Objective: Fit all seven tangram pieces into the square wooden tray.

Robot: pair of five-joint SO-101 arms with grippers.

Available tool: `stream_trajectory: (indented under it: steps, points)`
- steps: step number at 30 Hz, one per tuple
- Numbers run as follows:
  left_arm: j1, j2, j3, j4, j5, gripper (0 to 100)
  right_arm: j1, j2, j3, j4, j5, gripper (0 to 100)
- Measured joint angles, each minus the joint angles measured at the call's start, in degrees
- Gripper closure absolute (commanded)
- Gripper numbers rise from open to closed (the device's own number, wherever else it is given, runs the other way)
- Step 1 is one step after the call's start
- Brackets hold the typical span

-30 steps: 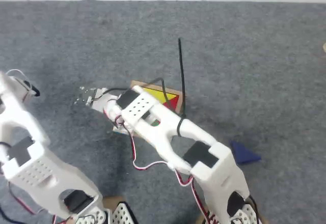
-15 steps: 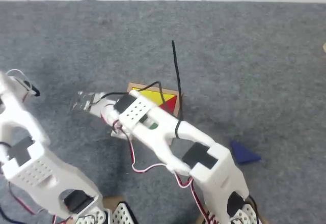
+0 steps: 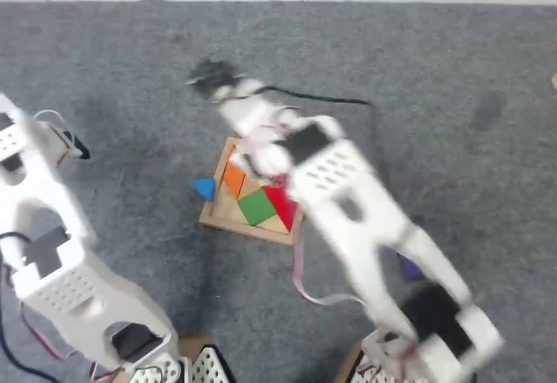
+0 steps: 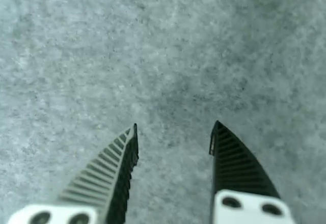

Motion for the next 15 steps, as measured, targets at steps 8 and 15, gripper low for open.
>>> stream_trajectory:
  steps: [8,15]
  points:
    - [11.25,-2.37,0.0,8.18,-9.67,78,16.88,-21.36,33.14,-11.87,0.0,85.1]
    - [25.32,-10.99,6.86,12.92,-20.31,78,21.01,-19.6,46.77,-19.52,1.67,85.1]
